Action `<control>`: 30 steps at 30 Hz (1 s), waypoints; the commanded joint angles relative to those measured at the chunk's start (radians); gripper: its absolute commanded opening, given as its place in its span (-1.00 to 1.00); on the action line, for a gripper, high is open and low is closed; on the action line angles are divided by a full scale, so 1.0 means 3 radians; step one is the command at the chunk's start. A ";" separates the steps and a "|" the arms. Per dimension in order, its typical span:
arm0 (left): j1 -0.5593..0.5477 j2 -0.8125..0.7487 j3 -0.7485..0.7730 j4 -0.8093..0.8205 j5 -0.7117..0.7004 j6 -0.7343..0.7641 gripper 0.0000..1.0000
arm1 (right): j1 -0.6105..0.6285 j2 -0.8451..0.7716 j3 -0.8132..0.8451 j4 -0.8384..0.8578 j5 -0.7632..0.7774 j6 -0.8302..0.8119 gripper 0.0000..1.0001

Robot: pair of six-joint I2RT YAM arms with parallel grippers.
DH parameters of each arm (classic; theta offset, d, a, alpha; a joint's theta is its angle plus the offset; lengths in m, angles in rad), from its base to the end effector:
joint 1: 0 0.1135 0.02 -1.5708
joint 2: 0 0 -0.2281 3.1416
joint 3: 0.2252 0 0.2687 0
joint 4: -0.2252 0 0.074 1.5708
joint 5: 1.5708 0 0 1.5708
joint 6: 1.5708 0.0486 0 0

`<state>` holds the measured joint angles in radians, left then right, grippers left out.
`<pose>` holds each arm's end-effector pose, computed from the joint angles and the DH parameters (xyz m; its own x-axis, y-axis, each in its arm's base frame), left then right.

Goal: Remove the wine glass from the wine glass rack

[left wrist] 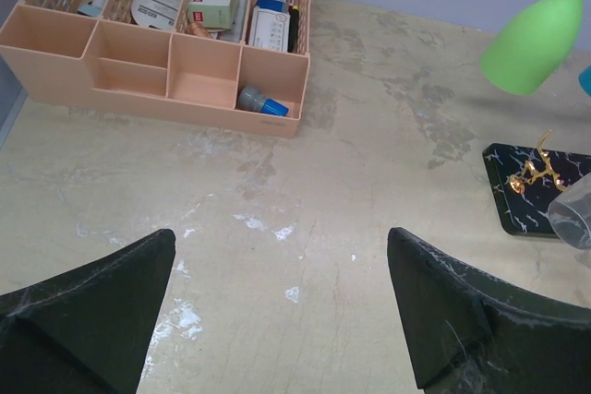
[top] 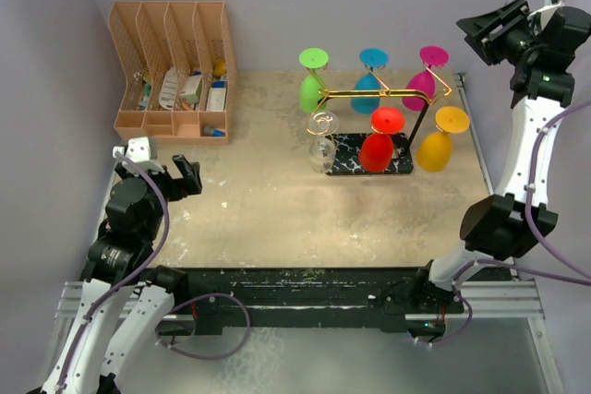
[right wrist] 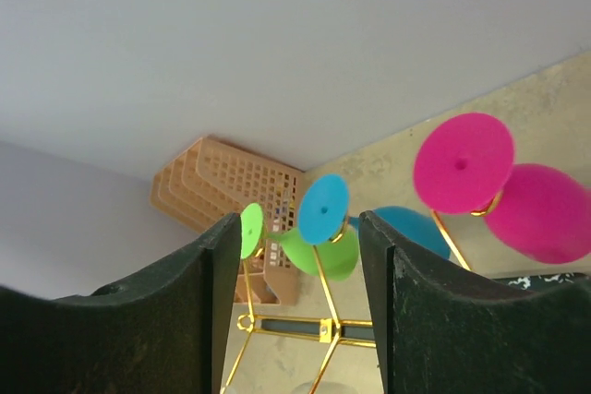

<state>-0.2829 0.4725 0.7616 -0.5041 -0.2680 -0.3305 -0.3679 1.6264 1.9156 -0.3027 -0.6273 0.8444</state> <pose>0.1658 -0.0348 0.3237 -0.2005 -0.2676 -0.9424 -0.0468 0.9635 -0.2636 0.3648 -0.1100 0.4719 -0.2001 0.7258 -0.6582 -0.1609 0.6383 0.7528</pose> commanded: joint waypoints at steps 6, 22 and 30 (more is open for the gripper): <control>-0.0008 0.0080 0.0141 0.0044 -0.0012 -0.0001 0.99 | -0.0097 0.0249 -0.0133 0.0276 0.0220 0.0107 0.01; -0.0013 0.0095 0.0125 0.0060 -0.0026 0.0014 0.99 | -0.0101 0.0645 -0.0190 0.0230 0.0356 -0.0087 -0.02; -0.0009 0.0117 0.0130 0.0049 -0.0062 0.0013 0.99 | -0.0099 0.0766 -0.0264 0.0457 0.0262 -0.0039 -0.03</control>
<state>-0.2829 0.4999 0.7620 -0.5053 -0.2714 -0.3298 -0.3939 1.8595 1.8389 -0.2474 -0.5186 0.8425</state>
